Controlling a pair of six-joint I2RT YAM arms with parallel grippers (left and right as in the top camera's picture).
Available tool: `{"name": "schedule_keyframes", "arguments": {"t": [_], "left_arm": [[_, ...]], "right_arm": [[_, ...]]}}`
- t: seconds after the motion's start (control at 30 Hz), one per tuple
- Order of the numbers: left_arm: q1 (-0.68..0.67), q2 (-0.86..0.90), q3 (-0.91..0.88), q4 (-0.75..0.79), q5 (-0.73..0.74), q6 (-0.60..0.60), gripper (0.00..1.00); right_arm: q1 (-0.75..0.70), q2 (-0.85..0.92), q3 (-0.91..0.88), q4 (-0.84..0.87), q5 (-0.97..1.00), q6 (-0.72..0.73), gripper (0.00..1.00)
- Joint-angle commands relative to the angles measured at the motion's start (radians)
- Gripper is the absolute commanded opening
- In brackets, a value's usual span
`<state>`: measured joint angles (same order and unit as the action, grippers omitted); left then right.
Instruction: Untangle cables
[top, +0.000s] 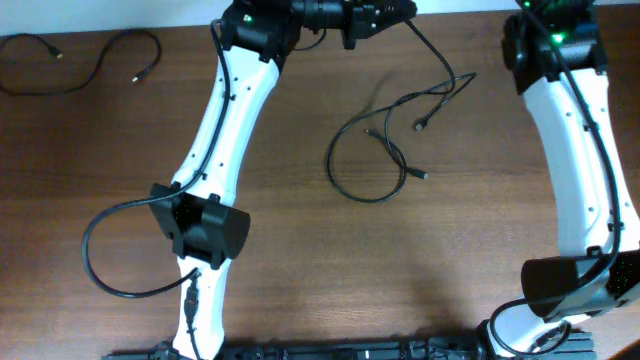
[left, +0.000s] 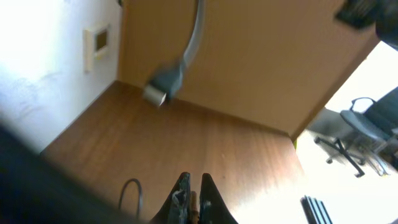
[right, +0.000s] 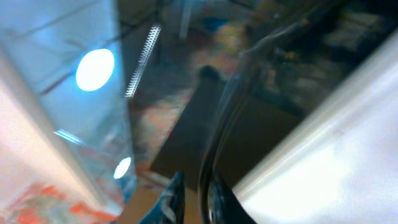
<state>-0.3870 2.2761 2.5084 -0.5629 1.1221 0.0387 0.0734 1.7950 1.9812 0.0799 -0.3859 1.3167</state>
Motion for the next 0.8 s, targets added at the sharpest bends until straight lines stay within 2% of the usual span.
{"name": "schedule_keyframes", "arguments": {"t": [0.0, 0.03, 0.07, 0.1, 0.17, 0.23, 0.27, 0.3, 0.33, 0.4, 0.53, 0.6, 0.67, 0.77], "left_arm": [[0.068, 0.004, 0.006, 0.088, -0.004, -0.319, 0.0], [0.086, 0.004, 0.006, 0.151, -0.004, -0.458, 0.0], [0.092, 0.004, 0.006, 0.184, -0.004, -0.509, 0.0], [0.098, 0.004, 0.006, 0.244, -0.003, -0.585, 0.0], [0.109, 0.004, 0.006, 0.51, -0.004, -0.848, 0.0], [0.109, 0.004, 0.006, 0.811, -0.005, -1.091, 0.0], [0.109, 0.004, 0.006, 0.92, -0.006, -1.169, 0.0], [0.109, 0.004, 0.006, 1.012, -0.023, -1.242, 0.0], [0.109, 0.004, 0.006, 1.036, -0.037, -1.263, 0.0], [0.118, 0.004, 0.006, 0.998, -0.105, -1.262, 0.0], [0.171, 0.004, 0.006, 0.969, -0.294, -1.263, 0.0], [0.19, 0.004, 0.006, 0.962, -0.414, -1.266, 0.0], [0.19, 0.004, 0.006, 0.962, -0.424, -1.266, 0.0], [0.191, 0.004, 0.006, 0.97, -0.423, -1.311, 0.0]], "right_arm": [[-0.1, -0.004, 0.008, -0.264, 0.043, -0.214, 0.39], [-0.127, -0.004, 0.007, -0.366, 0.042, -0.28, 0.47], [-0.137, -0.004, 0.007, -0.422, 0.039, -0.351, 0.55], [-0.142, -0.004, 0.007, -0.525, 0.038, -0.573, 0.69], [-0.131, -0.004, 0.007, -0.687, -0.023, -0.9, 0.89], [-0.082, -0.003, 0.007, -0.822, -0.187, -1.247, 0.93], [-0.053, -0.003, 0.007, -0.845, -0.208, -1.326, 0.93], [-0.025, -0.003, 0.007, -0.85, -0.212, -1.379, 0.93], [0.008, -0.003, 0.007, -0.847, -0.214, -1.429, 0.93], [0.082, -0.003, 0.007, -0.846, -0.213, -1.527, 0.93], [0.105, -0.003, 0.007, -0.822, -0.258, -1.53, 0.93], [0.103, -0.003, 0.007, -0.737, -0.434, -1.529, 0.94], [0.103, -0.003, 0.007, -0.696, -0.547, -1.518, 0.93], [0.103, -0.003, 0.007, -0.688, -0.537, -1.519, 0.93]]}}
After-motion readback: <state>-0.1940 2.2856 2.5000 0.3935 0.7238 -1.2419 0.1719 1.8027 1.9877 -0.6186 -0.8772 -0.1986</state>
